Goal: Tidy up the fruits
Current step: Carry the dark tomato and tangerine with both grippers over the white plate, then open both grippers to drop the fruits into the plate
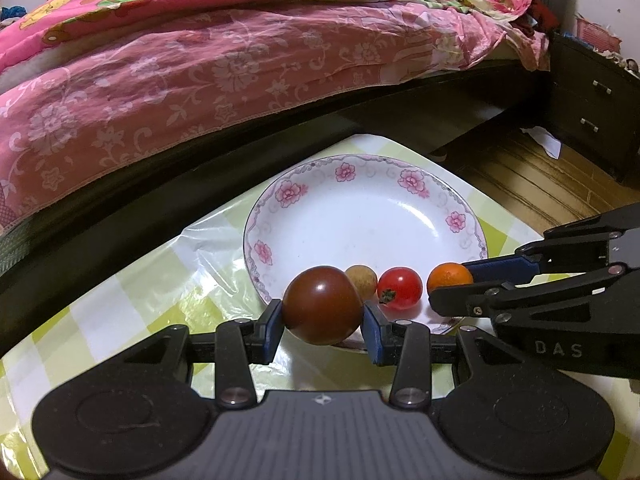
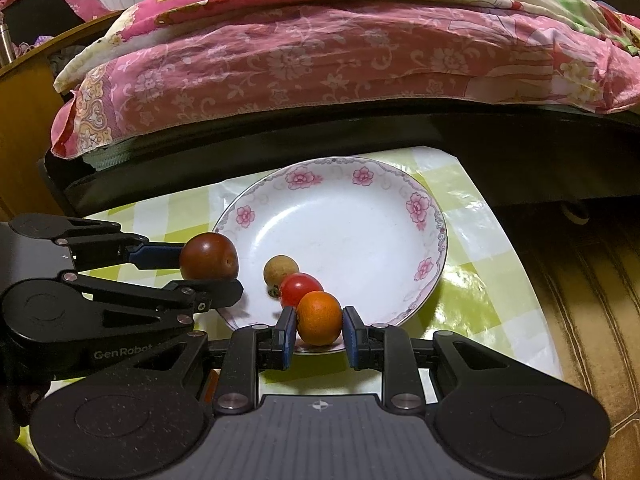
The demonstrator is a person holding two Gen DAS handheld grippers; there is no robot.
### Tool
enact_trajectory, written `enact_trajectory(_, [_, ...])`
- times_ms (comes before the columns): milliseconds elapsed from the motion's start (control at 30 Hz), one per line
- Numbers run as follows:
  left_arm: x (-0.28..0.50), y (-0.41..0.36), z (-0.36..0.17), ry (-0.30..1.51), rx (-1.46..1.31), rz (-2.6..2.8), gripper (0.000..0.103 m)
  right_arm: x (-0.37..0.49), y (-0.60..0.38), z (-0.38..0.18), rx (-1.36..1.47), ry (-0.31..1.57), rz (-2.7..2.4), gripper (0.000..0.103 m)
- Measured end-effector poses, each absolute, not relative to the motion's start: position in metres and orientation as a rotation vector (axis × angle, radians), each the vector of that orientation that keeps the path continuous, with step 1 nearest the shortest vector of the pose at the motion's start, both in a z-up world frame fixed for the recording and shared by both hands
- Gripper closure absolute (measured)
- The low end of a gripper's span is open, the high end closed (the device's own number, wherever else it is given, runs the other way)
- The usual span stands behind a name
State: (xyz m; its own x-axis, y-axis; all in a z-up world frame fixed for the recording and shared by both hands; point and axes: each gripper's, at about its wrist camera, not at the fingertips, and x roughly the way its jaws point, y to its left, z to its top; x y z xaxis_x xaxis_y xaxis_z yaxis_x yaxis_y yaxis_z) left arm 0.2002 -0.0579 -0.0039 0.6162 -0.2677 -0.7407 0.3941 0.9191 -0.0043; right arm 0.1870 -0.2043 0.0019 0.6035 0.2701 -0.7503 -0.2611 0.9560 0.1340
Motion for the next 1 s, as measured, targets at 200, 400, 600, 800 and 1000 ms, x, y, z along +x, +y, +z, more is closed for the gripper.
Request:
enact_trajectory(200, [0.204, -0.061, -0.006, 0.817, 0.175, -0.381, 0.055, 0.19, -0.201, -0.002, 0.007, 0.873, 0.304, 0.082])
enact_trajectory(400, [0.208, -0.062, -0.006, 0.818, 0.164, -0.377, 0.055, 0.195, -0.202, -0.006, 0.0, 0.867, 0.292, 0.081])
enact_trajectory(600, [0.208, -0.063, -0.007, 0.817, 0.164, -0.38, 0.055, 0.197, -0.202, -0.009, 0.006, 0.862, 0.287, 0.08])
enact_trajectory(800, [0.207, -0.062, -0.006, 0.818, 0.155, -0.379, 0.054, 0.197, -0.203, -0.01, 0.009, 0.86, 0.29, 0.079])
enact_trajectory(1000, [0.207, -0.06, -0.003, 0.818, 0.146, -0.38, 0.053, 0.197, -0.203, -0.008, 0.012, 0.854, 0.292, 0.078])
